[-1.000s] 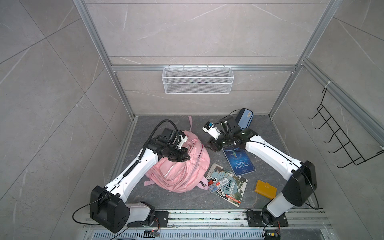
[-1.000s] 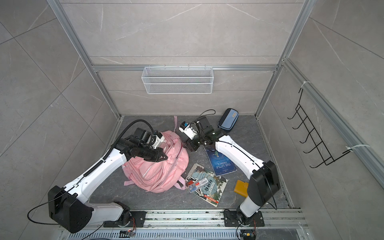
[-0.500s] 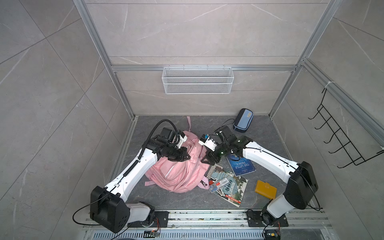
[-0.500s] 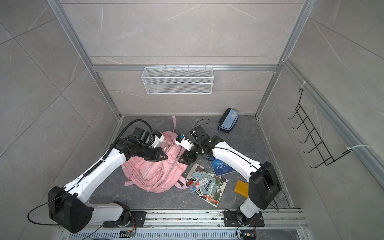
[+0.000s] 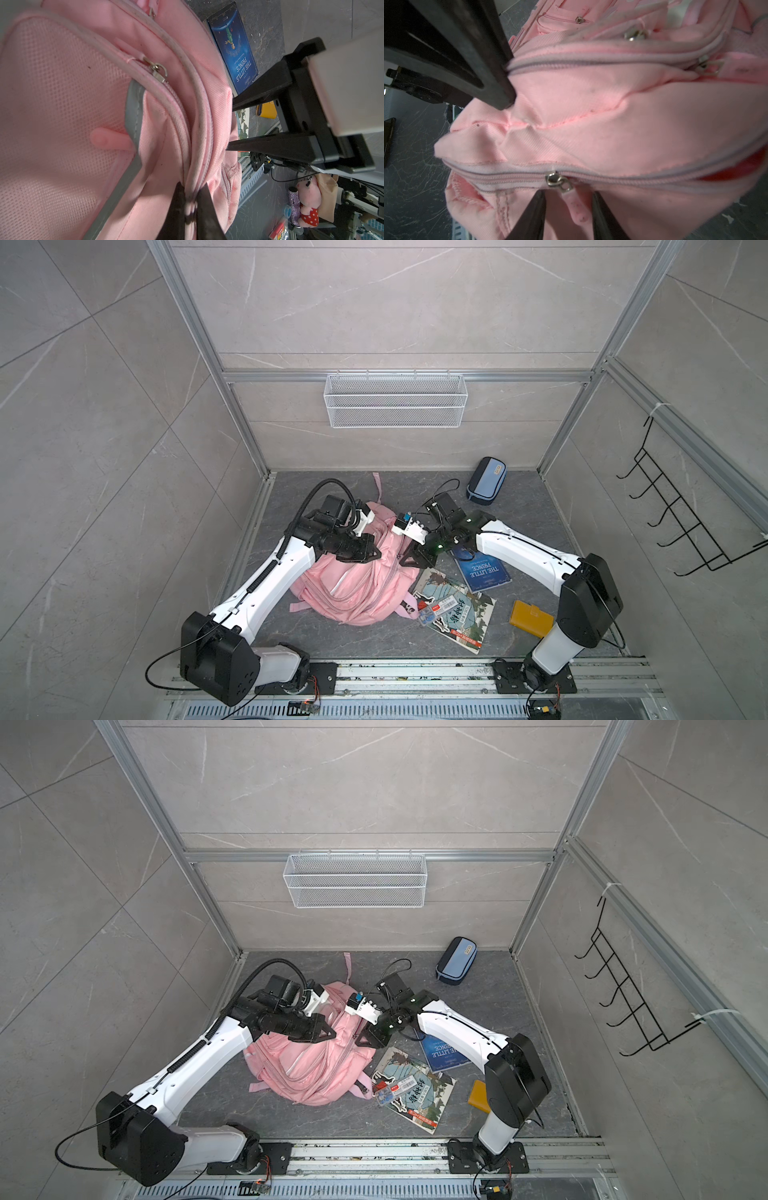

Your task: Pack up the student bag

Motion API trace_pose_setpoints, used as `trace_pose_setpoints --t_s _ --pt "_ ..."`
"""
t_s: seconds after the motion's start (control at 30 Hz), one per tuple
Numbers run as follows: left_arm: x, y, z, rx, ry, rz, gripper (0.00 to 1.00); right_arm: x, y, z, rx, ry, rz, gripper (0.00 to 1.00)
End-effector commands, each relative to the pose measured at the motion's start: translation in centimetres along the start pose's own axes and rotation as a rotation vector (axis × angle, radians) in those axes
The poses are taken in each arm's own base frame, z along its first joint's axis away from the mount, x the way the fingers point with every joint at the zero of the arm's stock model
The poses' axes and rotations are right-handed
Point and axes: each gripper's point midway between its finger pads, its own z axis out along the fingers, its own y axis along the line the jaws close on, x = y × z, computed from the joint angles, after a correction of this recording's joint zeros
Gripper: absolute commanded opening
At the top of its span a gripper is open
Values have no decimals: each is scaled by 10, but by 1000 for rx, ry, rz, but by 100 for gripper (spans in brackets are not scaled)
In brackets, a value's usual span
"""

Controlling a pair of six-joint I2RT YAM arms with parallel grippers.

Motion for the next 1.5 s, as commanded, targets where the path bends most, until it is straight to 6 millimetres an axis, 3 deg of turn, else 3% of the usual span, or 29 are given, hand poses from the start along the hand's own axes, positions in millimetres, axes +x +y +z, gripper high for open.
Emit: trace_pose_setpoints --t_s 0.0,0.27,0.47,0.57,0.73,0.97,1.13,1.3,1.47 --pt "-30 -32 -17 109 -122 63 0 13 4 11 -46 46 5 28" --pt "-35 -23 -14 70 -122 51 0 16 2 9 -26 61 -6 0" --pt "-47 -9 -13 25 -139 -11 0 16 -1 -2 59 45 -40 0" --pt "-60 -4 -13 36 -177 -80 0 12 8 -8 87 54 -97 0" --pt "-86 2 -10 38 -213 -193 0 16 30 -3 77 174 -198 0" --pt "-118 2 -5 86 -285 -262 0 19 42 -2 90 189 -207 0" --pt "-127 7 -3 101 -320 -294 0 21 47 -1 108 222 -247 0" --pt "-144 18 -10 112 -382 -357 0 12 58 -2 86 195 -250 0" --pt "-173 37 -30 154 -479 -532 0 13 61 15 94 179 -220 0"
